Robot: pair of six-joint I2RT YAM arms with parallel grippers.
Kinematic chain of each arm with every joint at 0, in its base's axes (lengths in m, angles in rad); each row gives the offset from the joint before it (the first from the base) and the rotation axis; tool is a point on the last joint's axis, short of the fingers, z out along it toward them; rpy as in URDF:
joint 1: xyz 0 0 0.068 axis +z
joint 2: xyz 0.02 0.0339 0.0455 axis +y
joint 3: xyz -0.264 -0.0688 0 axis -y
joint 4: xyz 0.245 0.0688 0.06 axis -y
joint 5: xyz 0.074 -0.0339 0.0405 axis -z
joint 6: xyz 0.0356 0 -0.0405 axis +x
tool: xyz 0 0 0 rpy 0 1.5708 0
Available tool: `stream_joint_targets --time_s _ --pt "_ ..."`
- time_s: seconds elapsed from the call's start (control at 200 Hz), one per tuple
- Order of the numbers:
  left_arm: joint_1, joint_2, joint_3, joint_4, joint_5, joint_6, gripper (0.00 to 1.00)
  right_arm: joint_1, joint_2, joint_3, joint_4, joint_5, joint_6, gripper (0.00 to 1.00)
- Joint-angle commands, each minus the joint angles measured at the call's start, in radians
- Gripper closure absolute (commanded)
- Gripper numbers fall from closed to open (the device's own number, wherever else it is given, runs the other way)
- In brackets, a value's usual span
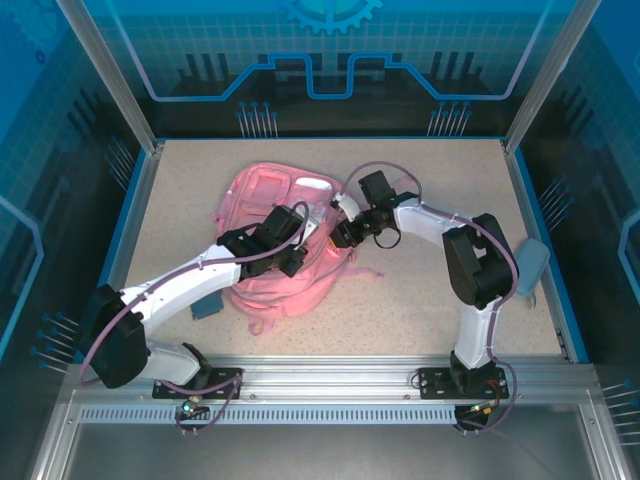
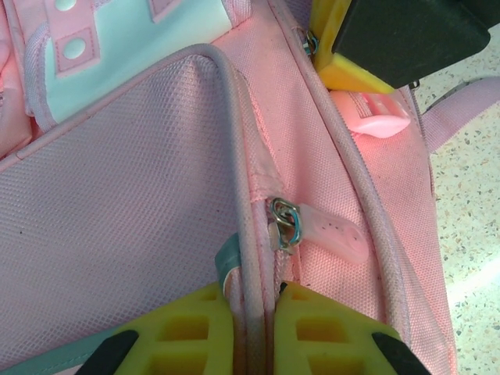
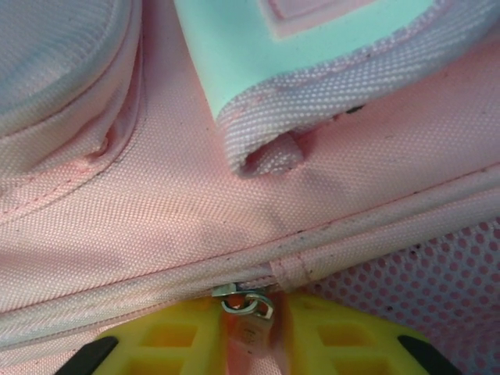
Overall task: Pack the student bag
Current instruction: Unzip the student bag at the top-center of the table.
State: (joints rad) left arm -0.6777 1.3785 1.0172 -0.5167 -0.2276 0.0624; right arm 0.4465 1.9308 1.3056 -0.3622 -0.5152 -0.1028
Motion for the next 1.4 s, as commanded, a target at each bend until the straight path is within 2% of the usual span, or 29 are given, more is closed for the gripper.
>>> stream_joint_targets --time_s 0.0,0.05,0.12,0.22,0.3,0.42,0.575,0.835,1.035,1.246,1.396 --pt "0.004 -0.045 0.001 0.079 0.071 0.028 0.95 0.012 0.034 0.04 -0.017 0.043 -0.028 0.7" --pt "0.004 -0.045 0.0 0.081 0.073 0.028 0.95 0.011 0.034 0.046 -0.021 0.058 -0.025 0.71" --pt "0.006 -0.045 0.0 0.082 0.069 0.025 0.95 0.012 0.021 0.041 -0.014 0.088 -0.016 0.84" --pt "0.009 -0.045 -0.002 0.085 0.065 0.015 0.95 0.011 -0.026 0.02 -0.006 0.127 -0.005 0.96" --pt "0.011 -0.043 -0.005 0.092 0.065 0.007 0.96 0.011 -0.076 0.001 -0.014 0.153 -0.005 1.0" --pt "0.011 -0.031 -0.005 0.104 0.066 -0.002 0.96 0.011 -0.146 -0.011 -0.048 0.22 -0.004 1.0" --pt "0.01 -0.016 -0.002 0.118 0.069 -0.005 0.96 0.015 -0.179 0.022 -0.157 0.234 -0.011 1.0" --pt "0.011 0.007 0.009 0.144 0.071 -0.01 0.96 0.048 -0.174 0.076 -0.326 0.164 -0.006 1.0" --pt "0.012 0.025 0.018 0.185 0.051 -0.029 0.96 0.082 -0.177 0.083 -0.39 0.081 0.035 0.99" --pt "0.011 0.052 0.028 0.263 0.039 -0.12 0.98 0.117 -0.212 0.05 -0.337 -0.032 0.131 1.0" --pt "0.01 0.085 0.047 0.323 0.04 -0.251 0.98 0.143 -0.26 -0.05 -0.174 -0.07 0.298 1.0"
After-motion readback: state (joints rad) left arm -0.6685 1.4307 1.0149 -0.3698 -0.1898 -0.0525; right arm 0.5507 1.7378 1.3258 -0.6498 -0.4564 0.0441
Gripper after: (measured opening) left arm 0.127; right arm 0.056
